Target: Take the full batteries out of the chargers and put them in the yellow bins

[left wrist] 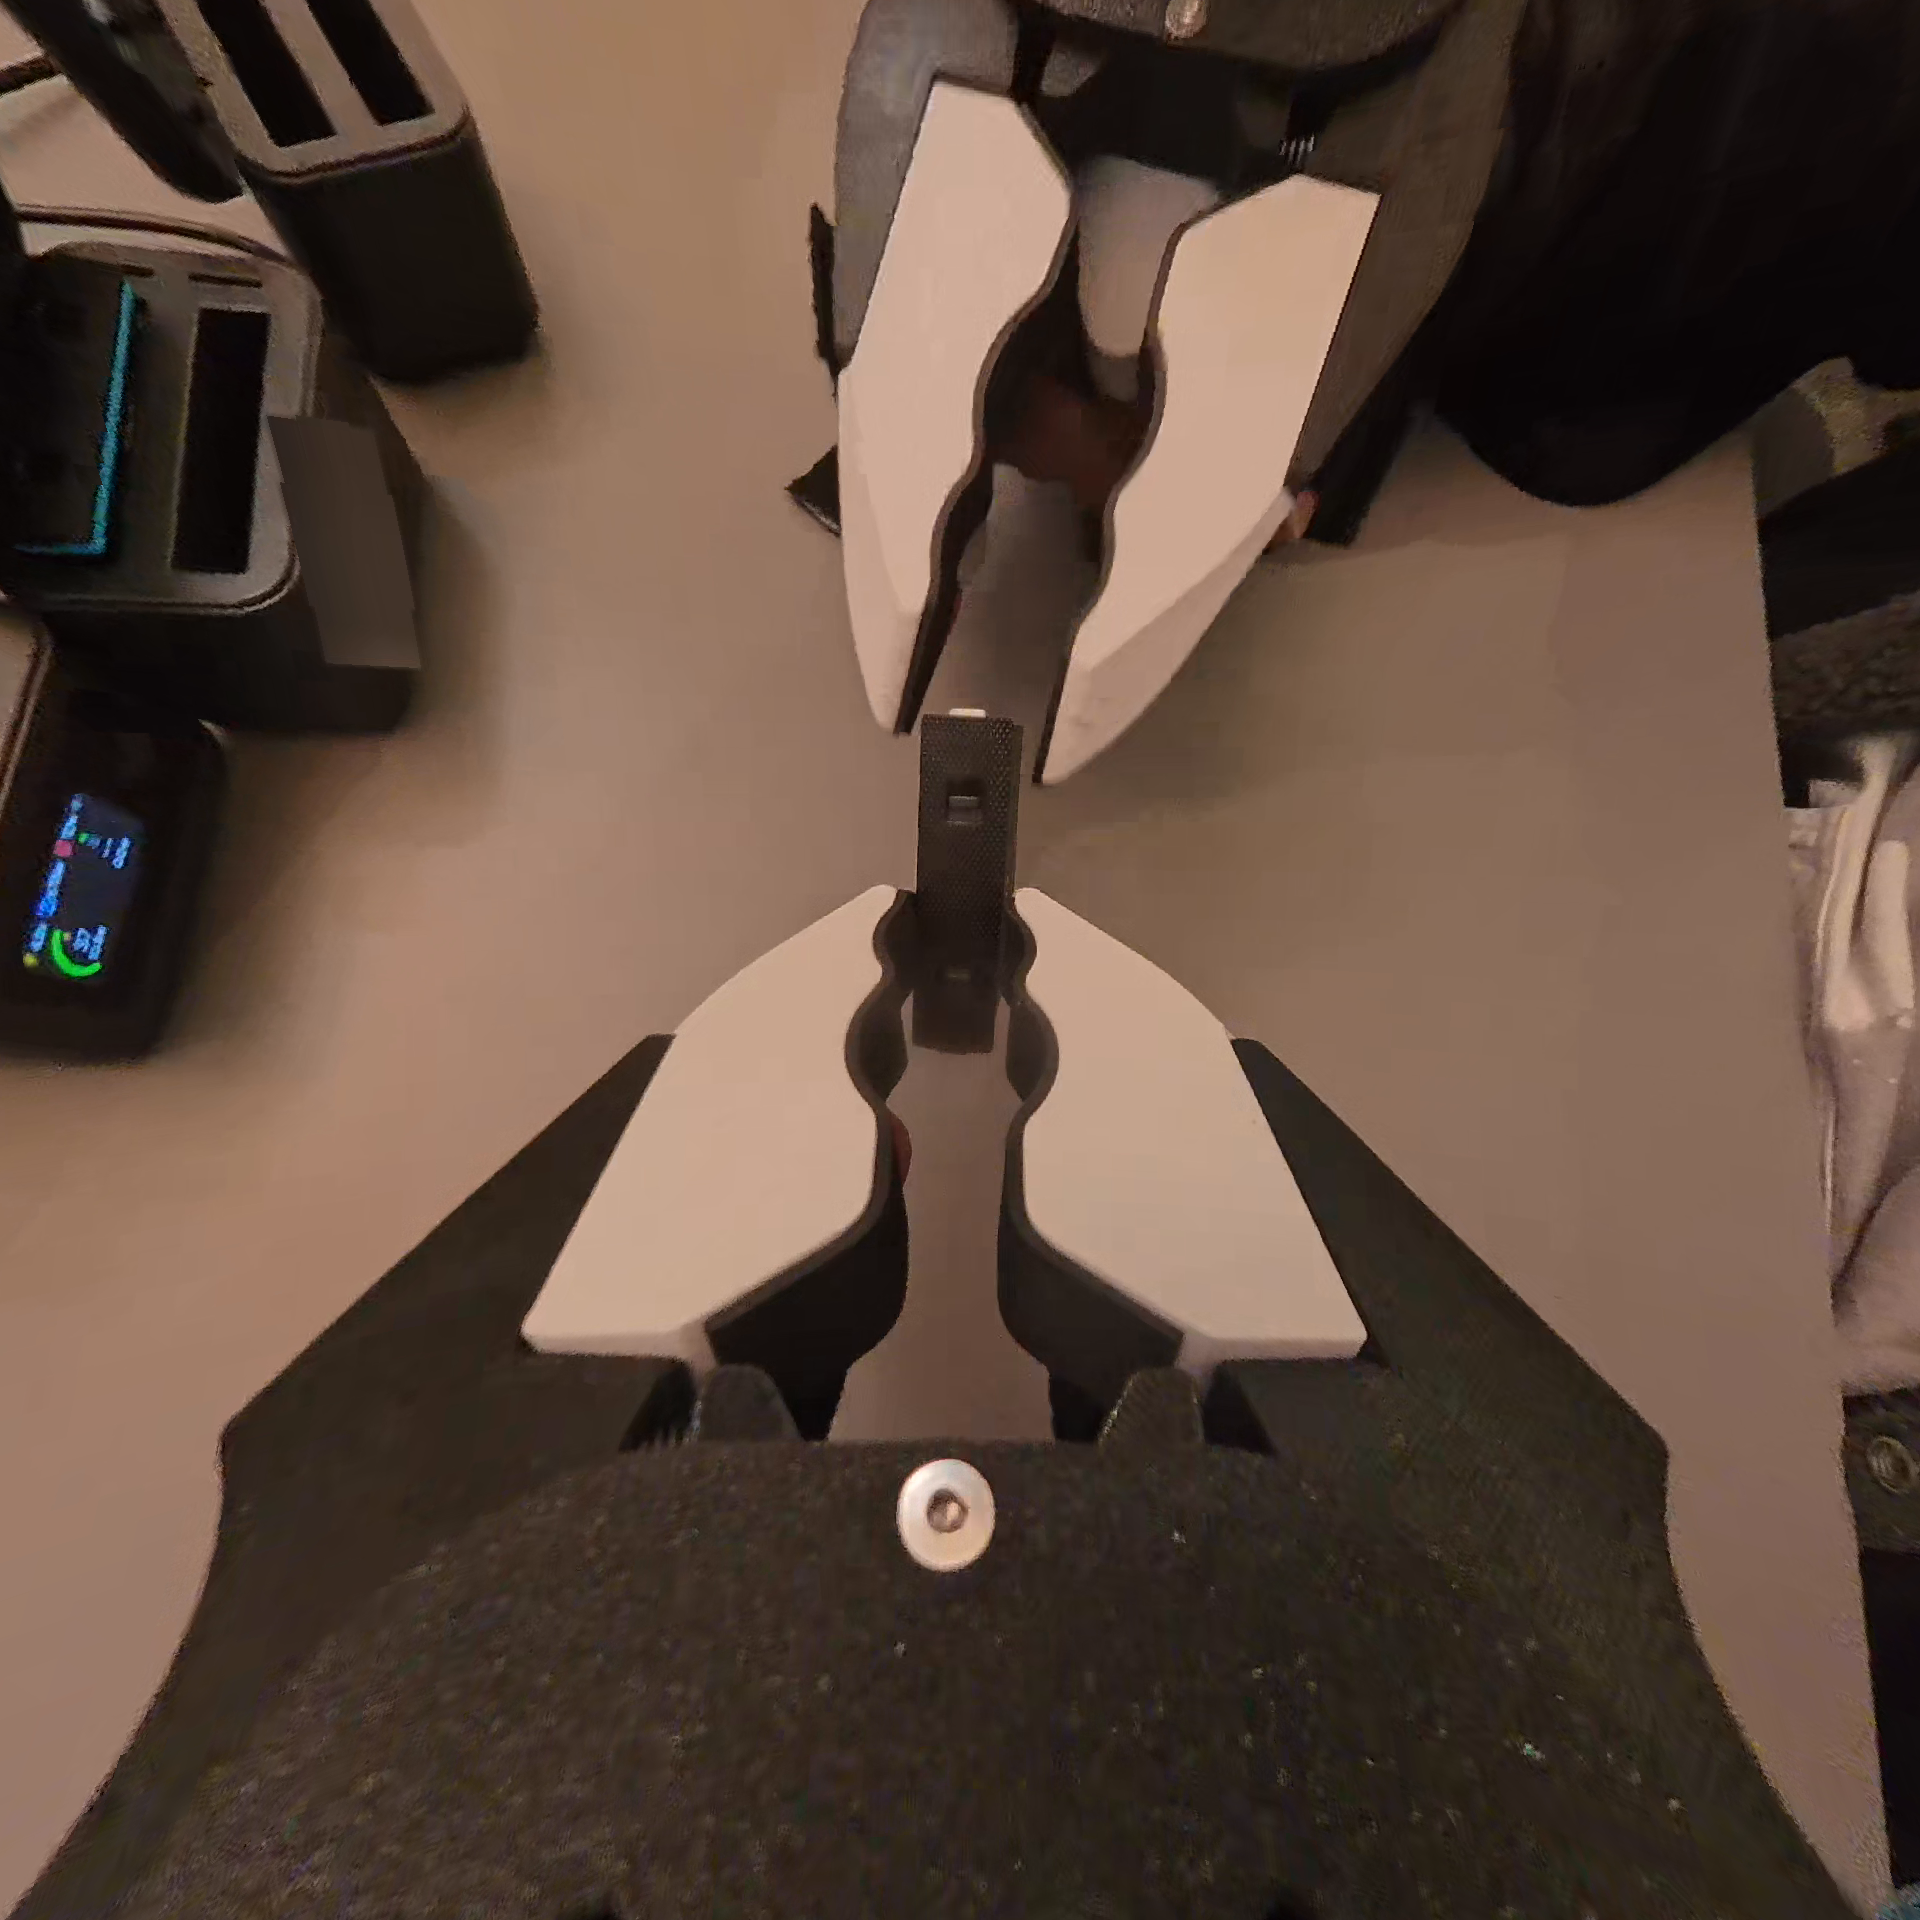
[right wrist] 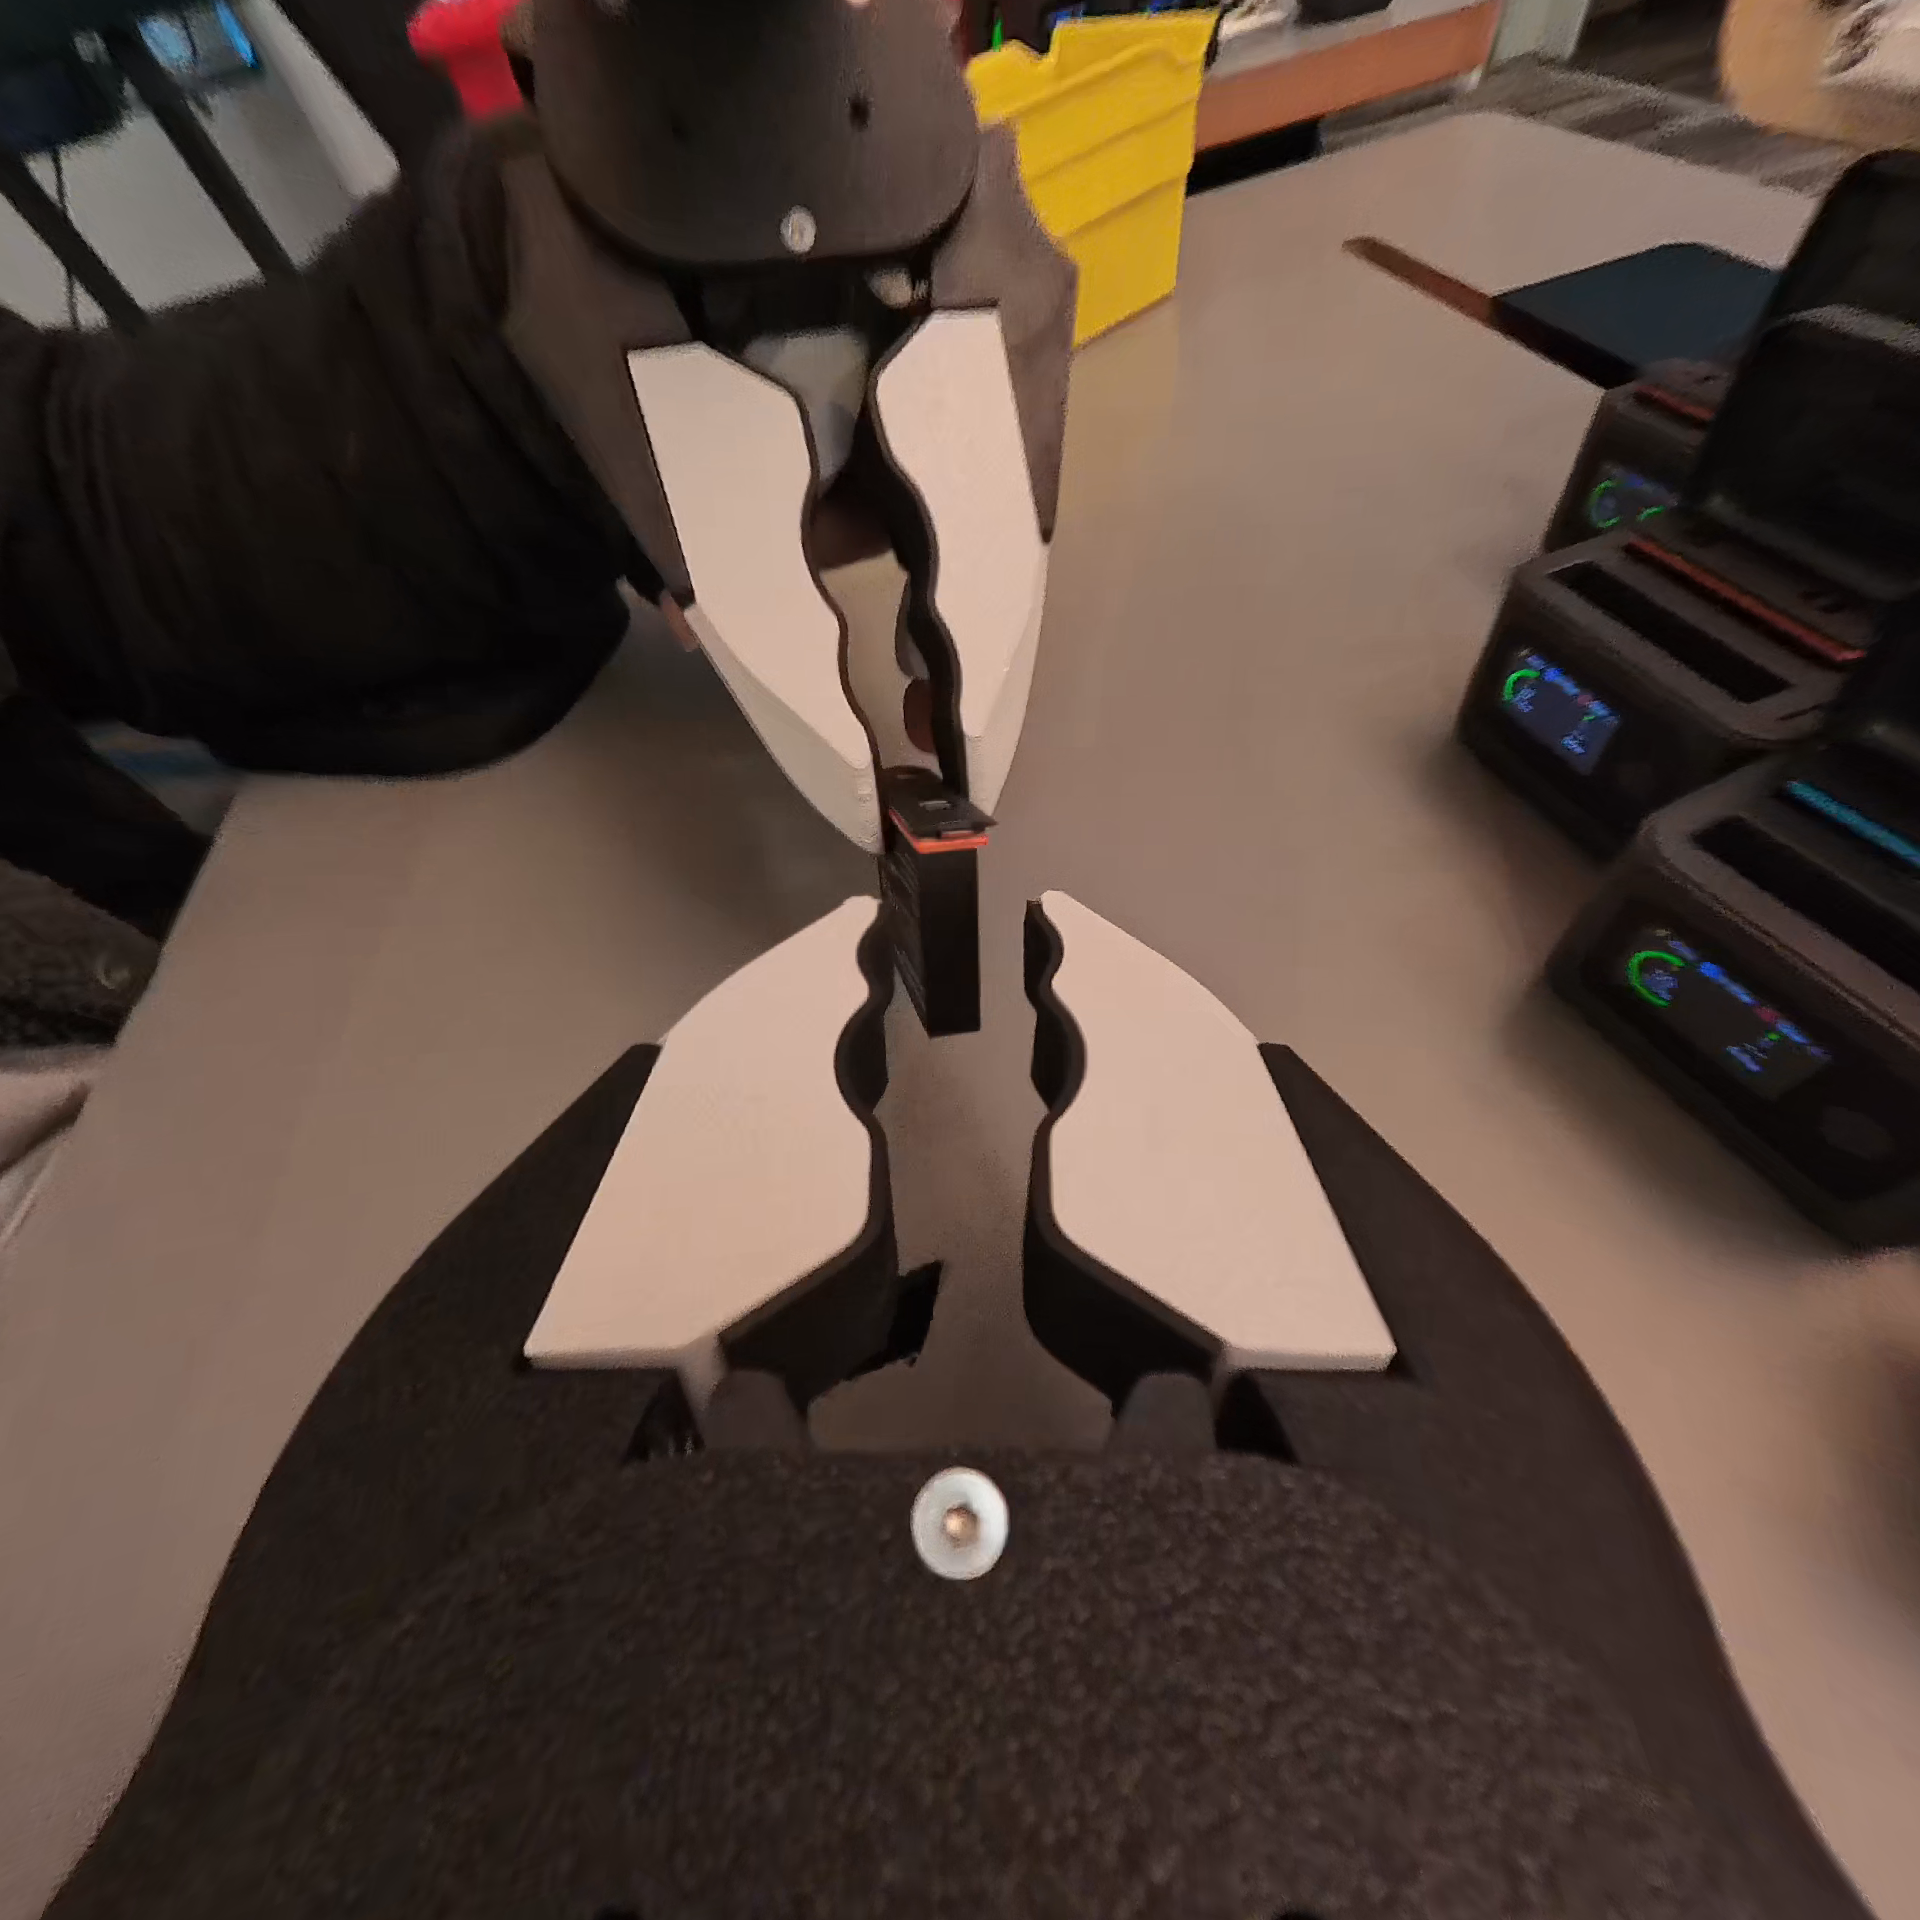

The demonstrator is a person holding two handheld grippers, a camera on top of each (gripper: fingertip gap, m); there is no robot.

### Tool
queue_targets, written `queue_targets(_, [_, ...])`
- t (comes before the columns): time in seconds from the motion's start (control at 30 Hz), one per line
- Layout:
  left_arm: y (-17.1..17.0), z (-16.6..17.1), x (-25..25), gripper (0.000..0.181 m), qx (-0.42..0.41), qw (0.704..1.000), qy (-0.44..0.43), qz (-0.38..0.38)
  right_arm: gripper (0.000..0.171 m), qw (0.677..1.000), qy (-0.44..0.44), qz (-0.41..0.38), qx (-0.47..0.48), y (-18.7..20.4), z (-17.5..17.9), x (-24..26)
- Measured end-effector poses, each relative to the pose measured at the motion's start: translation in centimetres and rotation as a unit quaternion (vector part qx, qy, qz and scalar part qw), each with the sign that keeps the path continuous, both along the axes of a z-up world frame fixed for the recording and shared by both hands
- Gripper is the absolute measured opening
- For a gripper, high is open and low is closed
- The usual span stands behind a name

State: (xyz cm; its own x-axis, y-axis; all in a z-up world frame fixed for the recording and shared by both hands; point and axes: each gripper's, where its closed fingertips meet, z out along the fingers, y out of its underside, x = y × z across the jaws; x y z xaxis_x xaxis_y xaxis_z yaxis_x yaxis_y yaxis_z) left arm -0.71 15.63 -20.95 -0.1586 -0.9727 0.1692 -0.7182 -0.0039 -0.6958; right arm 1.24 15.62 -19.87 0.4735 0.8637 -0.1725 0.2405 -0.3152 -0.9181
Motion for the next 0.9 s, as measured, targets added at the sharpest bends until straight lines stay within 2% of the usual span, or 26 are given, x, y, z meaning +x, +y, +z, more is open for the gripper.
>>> queue_targets(0.1, [-0.7,0.0,0.3,0.015,0.011,1.0,0.003,-0.011,0.016,0.998,-0.053,0.023,0.01,-0.8,-1.5,-0.7])
queue_targets(0.2, [-0.9,0.2,0.3,0.016,0.027,0.999,-0.005,-0.024,0.01,0.997,-0.066,0.036,0.025,-1.3,-1.5,-1.0])
queue_targets(0.43, [-0.9,2.5,1.1,0.018,0.002,0.996,-0.092,-0.016,0.01,0.999,0.023,0.039,0.016,-1.4,0.5,-1.1])
queue_targets(0.7, [-1.1,2.6,1.3,0.015,0.012,0.996,-0.086,-0.02,0.01,0.998,0.034,0.044,0.007,-1.4,0.6,-1.1])
queue_targets(0.8, [0.2,3.0,1.3,0.015,0.053,0.996,-0.069,-0.018,0.014,1.0,0.017,0.022,0.013,-0.6,0.5,-0.5])
queue_targets(0.9, [3.4,4.7,1.3,0.015,0.109,0.993,-0.046,0.001,0.019,1.0,0.01,-0.005,0.014,0.5,0.5,0.9])
